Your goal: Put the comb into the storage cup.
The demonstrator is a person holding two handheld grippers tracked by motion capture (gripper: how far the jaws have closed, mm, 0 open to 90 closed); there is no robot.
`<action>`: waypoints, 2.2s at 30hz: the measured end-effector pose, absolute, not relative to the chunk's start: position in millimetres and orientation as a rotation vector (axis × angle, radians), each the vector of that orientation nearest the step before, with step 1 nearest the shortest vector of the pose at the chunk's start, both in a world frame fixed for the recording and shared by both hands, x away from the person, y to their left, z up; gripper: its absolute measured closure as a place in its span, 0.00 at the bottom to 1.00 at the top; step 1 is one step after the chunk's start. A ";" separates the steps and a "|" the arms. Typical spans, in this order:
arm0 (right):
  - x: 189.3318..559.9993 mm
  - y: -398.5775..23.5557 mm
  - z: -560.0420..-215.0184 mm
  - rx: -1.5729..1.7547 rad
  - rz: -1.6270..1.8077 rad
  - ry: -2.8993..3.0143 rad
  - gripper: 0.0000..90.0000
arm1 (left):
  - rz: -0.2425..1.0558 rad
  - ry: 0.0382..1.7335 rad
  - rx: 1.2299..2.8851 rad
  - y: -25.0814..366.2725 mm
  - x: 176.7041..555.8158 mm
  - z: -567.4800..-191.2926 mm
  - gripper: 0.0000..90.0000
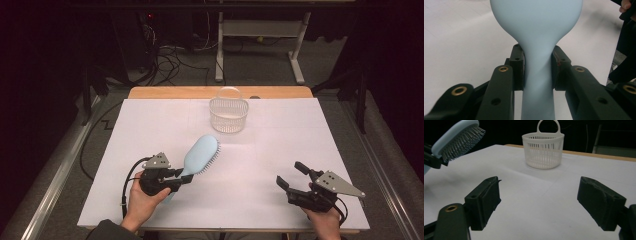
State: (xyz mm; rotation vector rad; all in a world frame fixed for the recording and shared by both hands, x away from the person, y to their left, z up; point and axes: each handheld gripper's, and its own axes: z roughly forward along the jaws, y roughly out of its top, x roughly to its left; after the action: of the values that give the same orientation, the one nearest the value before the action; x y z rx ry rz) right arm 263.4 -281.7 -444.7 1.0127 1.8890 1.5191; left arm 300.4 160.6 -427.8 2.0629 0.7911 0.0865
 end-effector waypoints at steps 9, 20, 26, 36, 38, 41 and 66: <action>265.9 -257.7 -443.1 0.964 1.584 1.956 0.21 | 0.086 0.770 2.050 154.5 300.7 -427.4 0.77; 267.7 -241.4 -439.8 0.939 1.622 1.980 0.21 | 0.077 0.751 2.047 146.8 303.0 -427.0 0.77; 269.3 -231.8 -437.9 0.919 1.641 1.995 0.21 | 0.082 0.747 2.042 143.2 304.0 -427.2 0.77; 272.8 -218.8 -436.7 0.901 1.661 2.034 0.23 | 0.079 0.724 2.048 135.4 303.6 -427.7 0.77; 274.0 -216.2 -436.2 0.906 1.669 2.046 0.23 | 0.080 0.721 2.047 134.1 303.3 -427.4 0.77; 276.0 -212.2 -435.9 0.919 1.679 2.065 0.24 | 0.081 0.712 2.050 131.6 303.1 -427.0 0.77; 288.0 -184.4 -436.0 0.969 1.708 2.143 0.23 | 0.092 0.623 2.104 97.9 299.2 -426.1 0.77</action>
State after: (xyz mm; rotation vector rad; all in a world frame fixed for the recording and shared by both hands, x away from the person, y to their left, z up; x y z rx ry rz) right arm 288.0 -184.4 -436.0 0.9688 2.1426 1.7076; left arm 299.2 97.9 -426.1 2.1035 0.6234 0.0917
